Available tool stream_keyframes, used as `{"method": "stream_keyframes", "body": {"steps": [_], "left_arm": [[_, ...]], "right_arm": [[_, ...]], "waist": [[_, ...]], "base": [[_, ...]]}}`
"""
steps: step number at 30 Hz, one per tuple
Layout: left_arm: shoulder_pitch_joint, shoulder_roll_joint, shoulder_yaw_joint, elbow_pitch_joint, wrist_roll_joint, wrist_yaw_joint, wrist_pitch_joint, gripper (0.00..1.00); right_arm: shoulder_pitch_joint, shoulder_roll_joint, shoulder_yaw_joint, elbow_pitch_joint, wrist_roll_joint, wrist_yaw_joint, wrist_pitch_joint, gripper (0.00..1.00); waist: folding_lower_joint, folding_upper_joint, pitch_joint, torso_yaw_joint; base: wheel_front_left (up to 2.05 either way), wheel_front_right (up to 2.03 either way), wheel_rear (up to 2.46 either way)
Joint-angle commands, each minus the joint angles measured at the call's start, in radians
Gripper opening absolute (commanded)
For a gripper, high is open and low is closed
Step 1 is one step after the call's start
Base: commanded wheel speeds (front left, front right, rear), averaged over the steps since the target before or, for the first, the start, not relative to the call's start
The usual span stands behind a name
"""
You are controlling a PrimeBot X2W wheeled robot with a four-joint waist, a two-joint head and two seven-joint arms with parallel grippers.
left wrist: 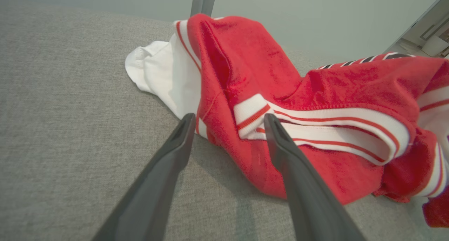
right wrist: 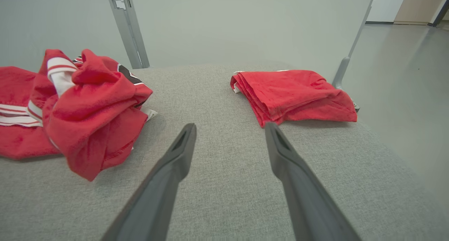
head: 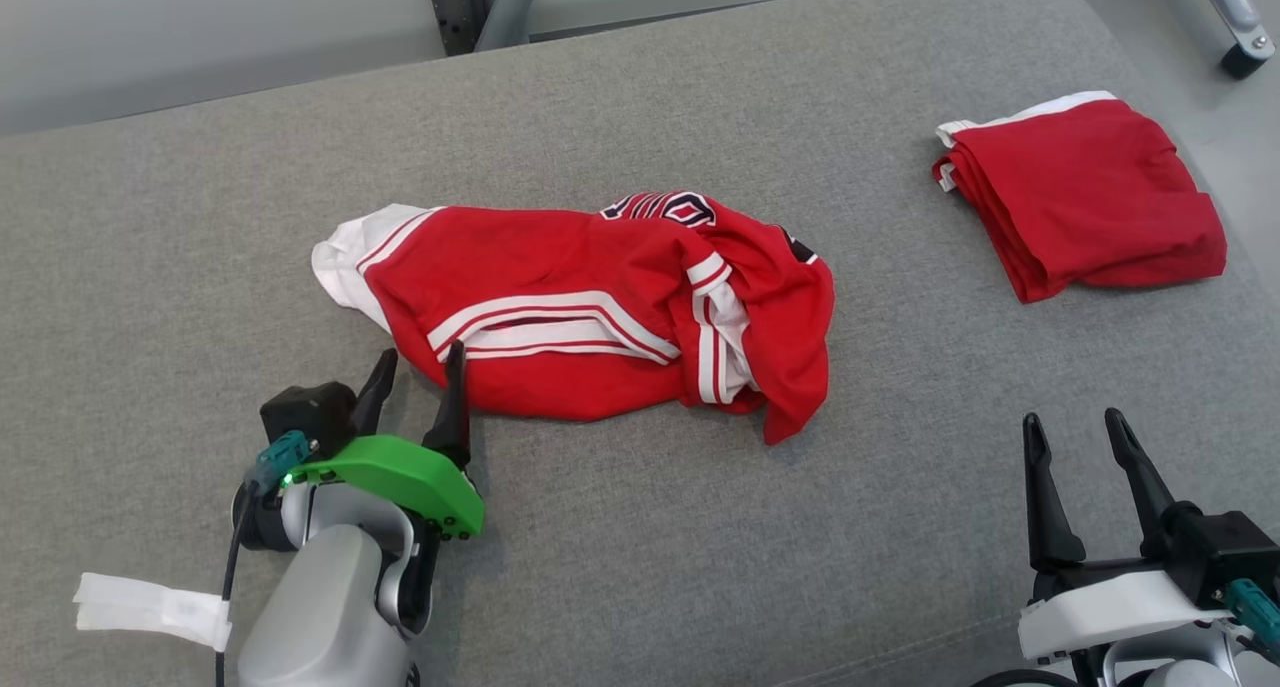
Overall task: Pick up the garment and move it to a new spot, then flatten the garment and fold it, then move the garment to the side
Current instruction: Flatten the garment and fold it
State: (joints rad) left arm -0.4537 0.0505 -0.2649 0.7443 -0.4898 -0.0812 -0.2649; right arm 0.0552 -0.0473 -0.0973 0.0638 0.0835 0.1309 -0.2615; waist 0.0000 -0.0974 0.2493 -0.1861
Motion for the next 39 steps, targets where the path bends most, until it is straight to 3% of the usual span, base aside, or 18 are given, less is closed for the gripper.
{"method": "stream_keyframes", "body": {"steps": [1, 4, 5, 7, 16, 22, 27, 34, 36, 37, 39], "left_arm": [[-0.022, 0.004, 0.009, 0.014, -0.003, -0.007, 0.001, 1.00], [-0.044, 0.004, 0.015, 0.048, 0.010, -0.013, 0.001, 1.00], [-0.049, 0.003, 0.015, 0.059, 0.006, -0.018, 0.001, 0.89], [-0.062, 0.002, 0.013, 0.066, -0.015, -0.030, 0.001, 0.00], [-0.069, 0.002, 0.028, -0.135, -0.134, -0.048, 0.001, 0.00], [-0.082, 0.002, 0.080, -0.315, -0.113, 0.004, 0.001, 0.00], [-0.100, 0.001, 0.070, -0.495, -0.072, 0.080, 0.001, 0.00], [-0.151, 0.001, -0.090, -0.670, -0.011, 0.195, 0.028, 0.00], [-0.156, 0.001, -0.166, -0.695, -0.020, 0.242, 0.027, 0.00], [-0.160, 0.002, -0.259, -0.692, -0.051, 0.283, 0.023, 0.00], [-0.167, 0.002, -0.362, -0.675, -0.093, 0.309, 0.016, 0.00]], "right_arm": [[-0.007, -0.003, 0.000, 0.001, 0.005, 0.000, -0.001, 1.00], [-0.016, -0.003, 0.003, 0.004, 0.009, 0.000, -0.001, 1.00], [-0.017, -0.003, 0.004, 0.004, 0.010, 0.000, -0.001, 1.00], [-0.017, -0.003, 0.001, 0.004, 0.010, 0.000, -0.001, 1.00], [0.002, -0.003, -0.016, 0.006, -0.004, 0.000, -0.001, 1.00], [0.012, -0.003, -0.017, 0.005, -0.016, 0.000, -0.001, 1.00], [0.025, -0.003, -0.022, 0.009, -0.022, 0.000, -0.001, 1.00], [0.011, -0.003, -0.001, 0.015, -0.014, 0.000, -0.001, 1.00], [0.001, -0.003, 0.006, 0.018, -0.006, 0.000, -0.001, 1.00], [-0.012, -0.003, 0.019, 0.022, 0.001, 0.000, -0.001, 1.00], [-0.032, -0.003, 0.032, 0.026, 0.011, 0.000, -0.001, 1.00]], "waist": [[0.0000, -0.0001, 0.018, -0.009], [0.0000, -0.0001, 0.028, -0.003], [0.0000, -0.0001, 0.030, -0.001], [0.0000, -0.0001, 0.031, 0.005], [0.0000, -0.0001, 0.011, 0.068], [0.0000, -0.0001, -0.017, 0.103], [0.0000, -0.0001, -0.044, 0.126], [0.0000, -0.0001, -0.053, 0.116], [0.0000, -0.0001, -0.044, 0.102], [0.0000, -0.0001, -0.028, 0.080], [0.0000, -0.0001, -0.009, 0.050]], "base": [[0.00, 0.00, 0.00], [0.00, 0.00, 0.00], [0.00, 0.00, 0.00], [0.00, 0.00, 0.00], [0.00, 0.00, 0.00], [0.00, 0.00, 0.00], [0.00, 0.00, 0.00], [0.00, 0.00, 0.00], [0.00, 0.00, 0.00], [0.00, 0.00, 0.00], [0.00, 0.00, 0.00]]}}
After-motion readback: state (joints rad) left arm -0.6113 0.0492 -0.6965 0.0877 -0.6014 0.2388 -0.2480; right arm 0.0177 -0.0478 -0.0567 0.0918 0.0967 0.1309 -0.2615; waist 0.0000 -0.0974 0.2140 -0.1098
